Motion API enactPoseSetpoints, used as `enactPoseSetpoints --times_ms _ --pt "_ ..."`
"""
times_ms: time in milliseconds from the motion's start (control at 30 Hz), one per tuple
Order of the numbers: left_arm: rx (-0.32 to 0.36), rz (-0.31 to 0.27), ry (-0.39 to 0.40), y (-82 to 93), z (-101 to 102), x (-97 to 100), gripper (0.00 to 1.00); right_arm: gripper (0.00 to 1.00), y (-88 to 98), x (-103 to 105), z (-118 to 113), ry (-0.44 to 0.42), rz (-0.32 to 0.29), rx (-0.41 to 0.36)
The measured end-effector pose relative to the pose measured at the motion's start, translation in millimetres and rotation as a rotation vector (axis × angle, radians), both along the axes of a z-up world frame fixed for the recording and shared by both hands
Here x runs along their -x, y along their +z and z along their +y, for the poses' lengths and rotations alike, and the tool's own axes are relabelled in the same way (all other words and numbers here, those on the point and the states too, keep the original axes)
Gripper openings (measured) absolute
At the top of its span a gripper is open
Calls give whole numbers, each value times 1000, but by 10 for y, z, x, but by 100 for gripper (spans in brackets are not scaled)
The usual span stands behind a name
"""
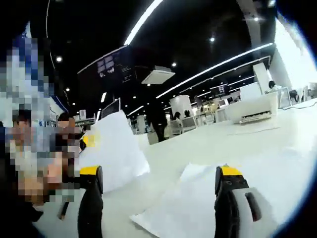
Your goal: Organize the stack of printing papers by aligning and flattening the scattered papers on the table
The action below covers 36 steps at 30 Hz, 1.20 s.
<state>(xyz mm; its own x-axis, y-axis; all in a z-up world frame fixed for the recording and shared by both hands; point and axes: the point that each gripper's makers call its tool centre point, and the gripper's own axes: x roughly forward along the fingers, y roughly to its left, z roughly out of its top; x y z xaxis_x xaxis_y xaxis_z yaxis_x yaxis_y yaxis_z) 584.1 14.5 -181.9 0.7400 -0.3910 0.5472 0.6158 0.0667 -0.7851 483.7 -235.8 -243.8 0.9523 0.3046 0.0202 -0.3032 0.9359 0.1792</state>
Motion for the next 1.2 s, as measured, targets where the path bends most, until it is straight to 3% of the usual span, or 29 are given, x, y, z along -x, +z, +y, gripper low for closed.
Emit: enactPoseSetpoints --times_ms 67,400,600,733,867,1000,1200 --pt "-2 4 -5 -7 -21 -5 6 90 -66 47 -220 -33 44 -32" --pt "11 13 -23 -36 -37 -29 6 90 -8 309 -1037 -215 13 -94" --pt "15 8 -21 -26 -60 -14 6 90 0 465 -1344 -297 8 -108" --pt "20 5 -22 -26 -62 0 6 90 -19 535 -1460 -333 14 -78" --pt "38 15 -37 -39 -70 6 6 90 10 573 -1536 -354 0 -125" --pt "32 12 -37 -32 -93 12 6 90 -2 583 -1552 -385 5 -91" --pt "25 12 -40 -18 -146 29 6 90 -97 551 -1409 -350 55 -29"
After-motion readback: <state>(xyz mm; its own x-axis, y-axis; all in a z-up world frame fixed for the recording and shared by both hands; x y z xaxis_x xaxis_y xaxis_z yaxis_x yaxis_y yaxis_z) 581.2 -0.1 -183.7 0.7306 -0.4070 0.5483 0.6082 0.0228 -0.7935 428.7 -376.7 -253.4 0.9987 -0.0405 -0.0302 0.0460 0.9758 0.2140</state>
